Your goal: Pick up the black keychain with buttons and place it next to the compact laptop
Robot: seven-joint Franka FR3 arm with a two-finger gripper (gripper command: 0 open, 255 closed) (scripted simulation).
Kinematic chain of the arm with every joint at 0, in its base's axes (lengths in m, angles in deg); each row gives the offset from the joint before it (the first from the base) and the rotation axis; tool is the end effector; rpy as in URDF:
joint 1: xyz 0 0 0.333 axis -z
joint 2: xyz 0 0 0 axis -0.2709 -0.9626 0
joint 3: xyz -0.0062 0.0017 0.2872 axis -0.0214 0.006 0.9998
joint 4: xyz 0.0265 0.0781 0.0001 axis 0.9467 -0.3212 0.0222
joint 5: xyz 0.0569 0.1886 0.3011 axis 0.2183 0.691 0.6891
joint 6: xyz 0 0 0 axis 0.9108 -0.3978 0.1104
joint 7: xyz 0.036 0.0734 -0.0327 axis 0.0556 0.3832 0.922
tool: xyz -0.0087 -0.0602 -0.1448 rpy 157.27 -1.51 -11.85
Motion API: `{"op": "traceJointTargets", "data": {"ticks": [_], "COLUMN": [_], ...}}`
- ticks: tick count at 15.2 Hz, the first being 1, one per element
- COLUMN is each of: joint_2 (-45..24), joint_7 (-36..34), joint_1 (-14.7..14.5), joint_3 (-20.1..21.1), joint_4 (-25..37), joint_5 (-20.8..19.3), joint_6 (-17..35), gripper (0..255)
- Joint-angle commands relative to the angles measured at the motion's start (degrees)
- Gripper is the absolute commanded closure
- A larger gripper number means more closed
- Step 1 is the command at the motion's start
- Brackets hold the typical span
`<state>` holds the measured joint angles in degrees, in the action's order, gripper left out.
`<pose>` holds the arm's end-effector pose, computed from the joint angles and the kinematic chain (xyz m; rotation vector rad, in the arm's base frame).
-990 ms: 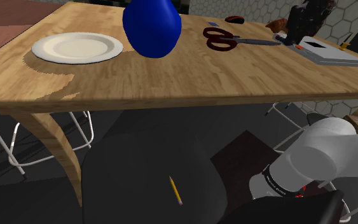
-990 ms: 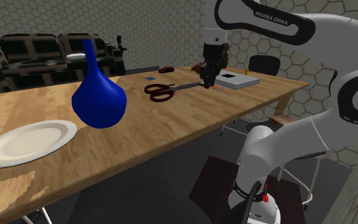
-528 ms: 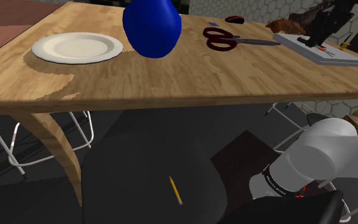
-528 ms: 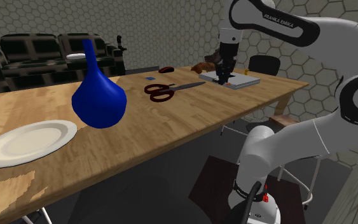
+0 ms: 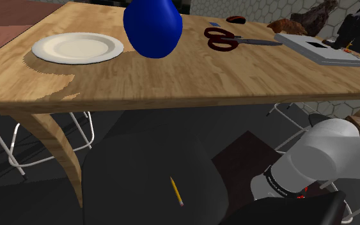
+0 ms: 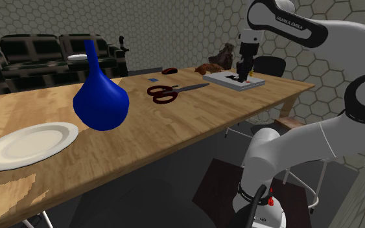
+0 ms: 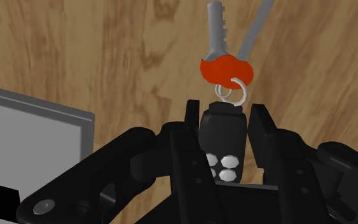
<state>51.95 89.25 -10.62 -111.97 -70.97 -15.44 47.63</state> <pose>0.1417 -0.2381 0.6136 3.0676 -0.4675 0.0766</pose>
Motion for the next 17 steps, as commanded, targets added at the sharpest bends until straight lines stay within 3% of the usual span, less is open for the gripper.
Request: {"op": "traceJointTargets", "data": {"ticks": [1, 5, 17], "joint_2": [-0.7, -2.5, 2.8], "joint_7": [3.0, 9.3, 7.6], "joint_1": [-0.2, -1.1, 0.8], "joint_3": [-2.8, -9.1, -11.1], "joint_4": [1.9, 6.4, -5.6], "joint_5": [-2.0, -5.9, -8.5], "joint_6": [-0.1, 0.0, 6.8], "gripper": [255, 255, 255]}}
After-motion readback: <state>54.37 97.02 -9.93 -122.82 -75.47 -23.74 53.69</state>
